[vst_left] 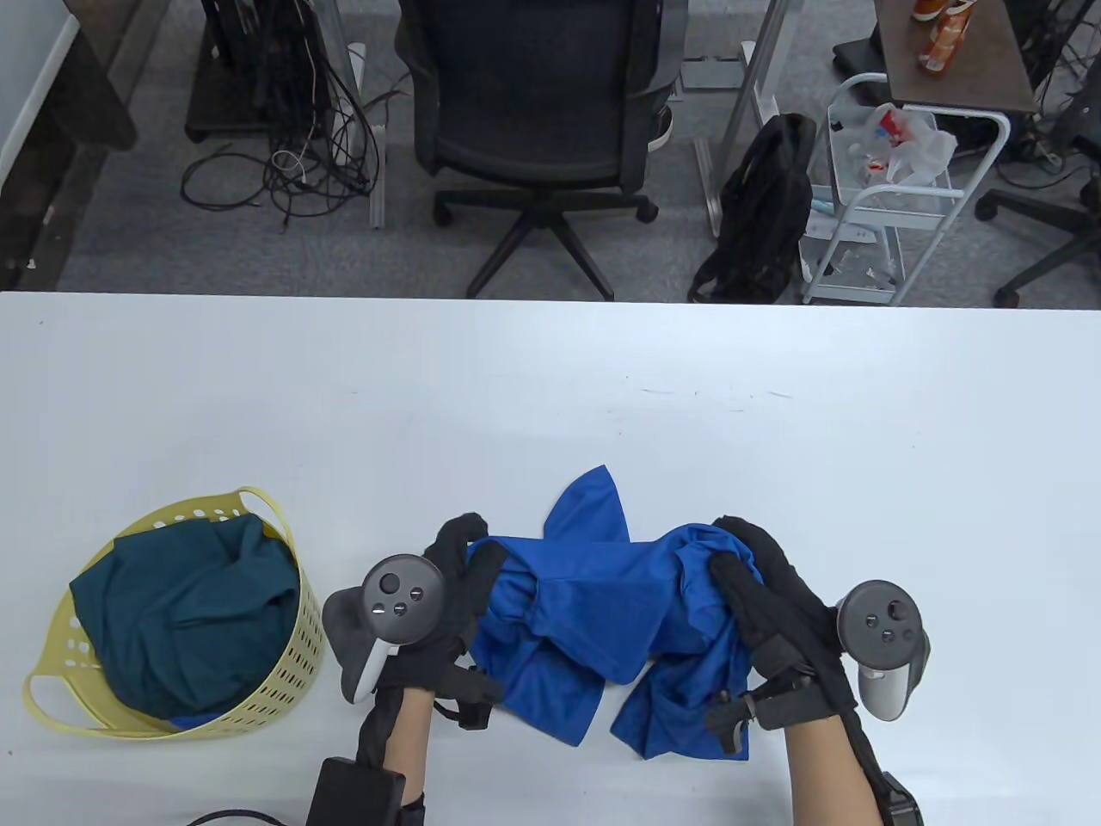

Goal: Fold and stack clothes and towels from laundry basket

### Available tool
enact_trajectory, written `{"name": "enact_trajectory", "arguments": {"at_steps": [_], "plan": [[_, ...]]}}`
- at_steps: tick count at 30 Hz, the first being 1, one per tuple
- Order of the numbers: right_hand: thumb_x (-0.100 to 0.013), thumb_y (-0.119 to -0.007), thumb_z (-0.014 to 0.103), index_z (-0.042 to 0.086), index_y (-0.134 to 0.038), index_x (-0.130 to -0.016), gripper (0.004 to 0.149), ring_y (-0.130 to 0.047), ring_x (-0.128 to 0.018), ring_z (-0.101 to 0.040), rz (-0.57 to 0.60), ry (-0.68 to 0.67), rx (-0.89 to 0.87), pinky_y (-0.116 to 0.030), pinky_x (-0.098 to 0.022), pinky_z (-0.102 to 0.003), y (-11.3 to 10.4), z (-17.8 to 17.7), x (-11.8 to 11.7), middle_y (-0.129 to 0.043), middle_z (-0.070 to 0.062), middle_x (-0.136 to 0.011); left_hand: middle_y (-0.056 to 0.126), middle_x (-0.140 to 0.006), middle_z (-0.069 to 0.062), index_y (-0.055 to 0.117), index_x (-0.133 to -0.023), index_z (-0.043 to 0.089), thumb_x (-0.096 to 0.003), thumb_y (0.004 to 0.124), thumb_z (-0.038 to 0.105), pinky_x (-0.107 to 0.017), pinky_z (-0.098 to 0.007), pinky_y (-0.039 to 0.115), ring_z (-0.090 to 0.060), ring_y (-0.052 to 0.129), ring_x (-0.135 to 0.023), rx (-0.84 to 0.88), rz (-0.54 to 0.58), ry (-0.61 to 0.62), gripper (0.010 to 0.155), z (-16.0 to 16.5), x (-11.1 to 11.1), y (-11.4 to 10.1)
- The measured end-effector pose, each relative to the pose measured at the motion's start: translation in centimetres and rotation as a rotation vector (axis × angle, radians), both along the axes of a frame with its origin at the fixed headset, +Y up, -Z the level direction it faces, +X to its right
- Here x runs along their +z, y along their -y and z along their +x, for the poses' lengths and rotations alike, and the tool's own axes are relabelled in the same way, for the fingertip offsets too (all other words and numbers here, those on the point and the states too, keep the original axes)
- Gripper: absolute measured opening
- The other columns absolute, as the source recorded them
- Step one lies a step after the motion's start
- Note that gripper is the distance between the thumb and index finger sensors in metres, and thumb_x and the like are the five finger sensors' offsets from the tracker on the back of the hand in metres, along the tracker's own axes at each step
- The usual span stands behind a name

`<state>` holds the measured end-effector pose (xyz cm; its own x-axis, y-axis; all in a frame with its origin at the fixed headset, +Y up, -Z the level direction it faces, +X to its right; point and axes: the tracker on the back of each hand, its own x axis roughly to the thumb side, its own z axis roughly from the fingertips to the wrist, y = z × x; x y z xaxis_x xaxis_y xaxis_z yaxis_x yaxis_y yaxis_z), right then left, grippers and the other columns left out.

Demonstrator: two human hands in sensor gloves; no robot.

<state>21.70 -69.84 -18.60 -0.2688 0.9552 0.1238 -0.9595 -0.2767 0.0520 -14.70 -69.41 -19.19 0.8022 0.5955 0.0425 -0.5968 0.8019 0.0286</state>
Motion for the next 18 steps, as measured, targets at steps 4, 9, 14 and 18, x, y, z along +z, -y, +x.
{"name": "enact_trajectory", "arguments": {"at_steps": [4,9,14,18], "plan": [[-0.069,-0.064,0.026,-0.004,-0.042,-0.115,0.059,-0.091,-0.061,-0.03,-0.017,-0.108,-0.176,-0.081,-0.049,-0.048,0.9,-1.5,-0.3,-0.072,-0.027,-0.096,0.023,-0.128,-0.038,0.007,-0.125,0.015,-0.0533,0.079,0.061,-0.072,-0.077,0.057,-0.064,0.042,-0.114,0.109,-0.171,0.406,0.111,2.1,-0.1,-0.3],[-0.071,-0.058,0.039,-0.001,-0.04,-0.118,0.064,-0.089,-0.065,-0.033,-0.056,-0.404,-0.395,-0.08,-0.051,-0.048,1.6,-4.5,-0.3,-0.07,-0.026,-0.102,0.008,-0.125,-0.039,-0.008,-0.118,0.011,-0.048,0.082,0.063,-0.073,-0.079,0.049,-0.064,0.026,-0.114,0.01,-0.156,0.613,0.125,6.1,1.0,-0.6],[-0.063,-0.075,0.051,-0.002,-0.038,-0.119,0.085,-0.089,-0.064,-0.032,-0.021,-0.386,-0.269,-0.08,-0.049,-0.047,0.3,-4.3,0.1,-0.063,-0.031,-0.106,0.055,-0.127,-0.021,0.062,-0.108,0.035,-0.0608,0.071,0.053,-0.073,-0.069,0.064,-0.052,0.063,-0.111,0.207,0.001,0.394,0.051,5.7,1.2,-0.4],[-0.06,-0.083,0.042,-0.003,-0.041,-0.117,0.084,-0.083,-0.073,-0.037,0.044,-0.118,0.068,-0.076,-0.055,-0.053,-0.3,-2.2,0.2,-0.054,-0.036,-0.109,0.084,-0.104,-0.017,0.067,-0.101,0.019,-0.0657,0.064,0.053,-0.053,-0.043,0.087,-0.028,0.101,-0.074,0.441,-0.025,0.274,0.049,2.8,0.6,0.1]]}}
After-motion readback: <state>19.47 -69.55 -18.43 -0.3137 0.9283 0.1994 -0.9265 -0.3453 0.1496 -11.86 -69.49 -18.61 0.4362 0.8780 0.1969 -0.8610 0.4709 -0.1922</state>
